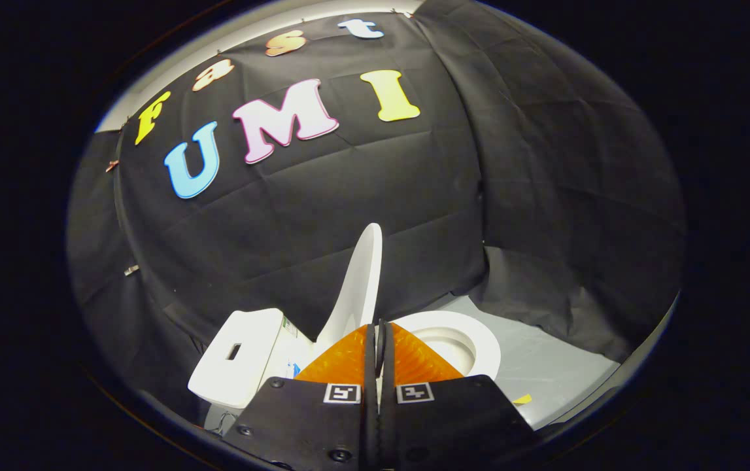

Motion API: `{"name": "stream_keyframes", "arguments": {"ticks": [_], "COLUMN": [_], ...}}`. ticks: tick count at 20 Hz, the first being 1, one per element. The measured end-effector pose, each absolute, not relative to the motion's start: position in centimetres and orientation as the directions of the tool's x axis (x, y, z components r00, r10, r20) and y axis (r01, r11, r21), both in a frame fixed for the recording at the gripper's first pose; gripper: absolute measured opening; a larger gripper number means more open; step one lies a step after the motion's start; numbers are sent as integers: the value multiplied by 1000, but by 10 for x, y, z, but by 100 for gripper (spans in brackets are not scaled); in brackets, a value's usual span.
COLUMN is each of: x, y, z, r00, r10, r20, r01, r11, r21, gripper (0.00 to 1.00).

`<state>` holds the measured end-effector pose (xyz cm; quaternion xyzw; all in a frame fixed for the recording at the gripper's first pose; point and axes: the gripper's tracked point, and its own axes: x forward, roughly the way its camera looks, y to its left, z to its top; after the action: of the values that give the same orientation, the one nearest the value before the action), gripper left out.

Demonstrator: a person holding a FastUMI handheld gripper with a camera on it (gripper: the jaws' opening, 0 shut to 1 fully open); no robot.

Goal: Open the toilet lid.

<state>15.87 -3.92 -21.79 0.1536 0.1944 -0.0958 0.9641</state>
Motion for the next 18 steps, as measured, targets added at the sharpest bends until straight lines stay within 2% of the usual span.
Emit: {"name": "stream_keyframes", "arguments": {"ticks": [8,18], "x": [165,169], "y": [57,181], "z": [-172,-158], "r00": [938,956], "r10": [-103,2], "r20": [-331,-293], "r01": [144,-10], "r11": [984,1000], "r21": [102,-25], "gripper": [6,6]}}
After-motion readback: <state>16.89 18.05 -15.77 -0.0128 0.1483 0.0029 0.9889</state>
